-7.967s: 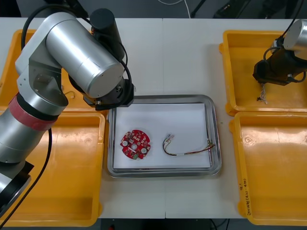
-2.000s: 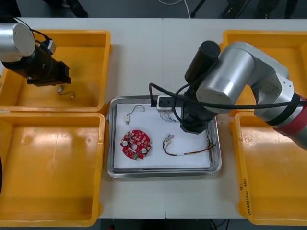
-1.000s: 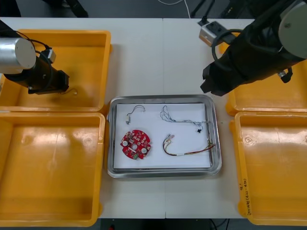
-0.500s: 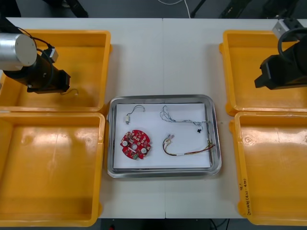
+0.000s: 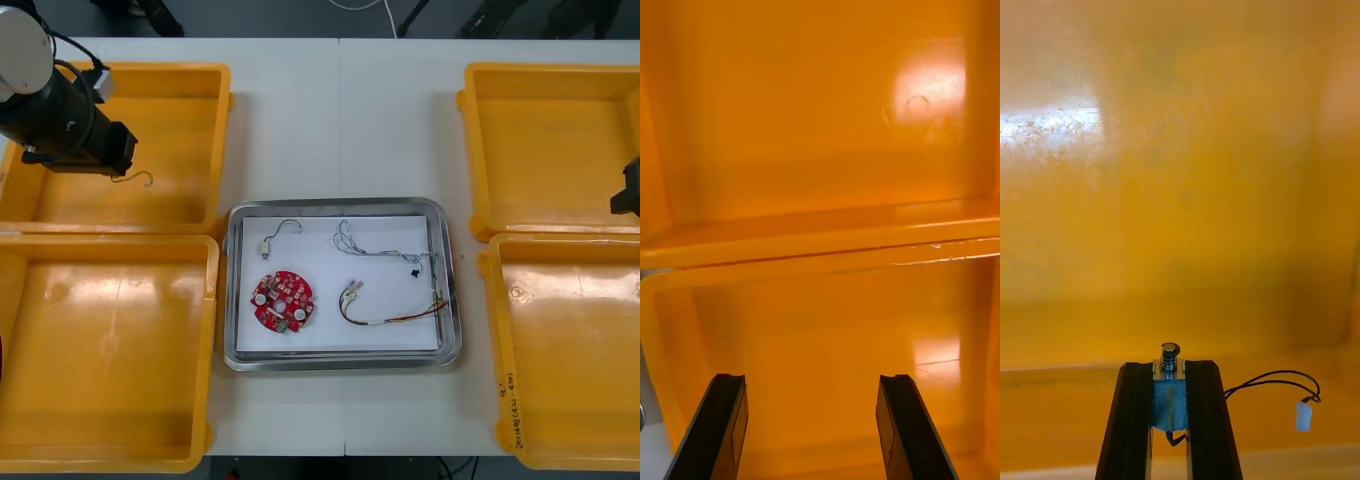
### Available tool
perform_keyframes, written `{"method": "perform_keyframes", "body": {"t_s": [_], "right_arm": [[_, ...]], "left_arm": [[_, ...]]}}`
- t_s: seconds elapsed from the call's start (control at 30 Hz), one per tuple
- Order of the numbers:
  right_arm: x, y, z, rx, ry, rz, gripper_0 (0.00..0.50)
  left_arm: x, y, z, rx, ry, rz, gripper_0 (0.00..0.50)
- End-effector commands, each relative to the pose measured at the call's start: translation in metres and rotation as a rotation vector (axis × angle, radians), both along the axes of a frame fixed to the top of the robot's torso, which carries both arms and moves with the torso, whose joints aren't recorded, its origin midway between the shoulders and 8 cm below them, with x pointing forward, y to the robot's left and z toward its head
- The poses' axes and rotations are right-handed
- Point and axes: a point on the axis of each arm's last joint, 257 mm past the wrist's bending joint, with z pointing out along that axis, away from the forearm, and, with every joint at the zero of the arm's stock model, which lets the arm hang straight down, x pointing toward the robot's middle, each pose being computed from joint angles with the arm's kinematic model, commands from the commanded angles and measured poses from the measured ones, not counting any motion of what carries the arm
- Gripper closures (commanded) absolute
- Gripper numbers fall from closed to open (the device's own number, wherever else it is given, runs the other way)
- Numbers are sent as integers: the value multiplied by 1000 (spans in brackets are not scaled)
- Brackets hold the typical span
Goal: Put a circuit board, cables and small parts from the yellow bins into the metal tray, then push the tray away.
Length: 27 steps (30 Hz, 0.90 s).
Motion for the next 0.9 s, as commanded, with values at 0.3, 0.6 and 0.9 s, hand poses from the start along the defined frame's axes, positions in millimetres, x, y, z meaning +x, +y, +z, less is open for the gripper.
{"method": "perform_keyframes", "body": {"t_s": [0.3, 0.6, 0.9], "right_arm": [[-20, -62, -5, 7, 27, -140, 0], [-17, -68, -18, 7, 12, -126, 0], [-14, -60, -26, 26, -1, -64, 0]], "left_arm": [[-33, -84, 42, -103, -48, 64, 500], [-46, -145, 35, -116, -78, 90, 500], [-65, -184, 3, -85, -41, 110, 500]]}}
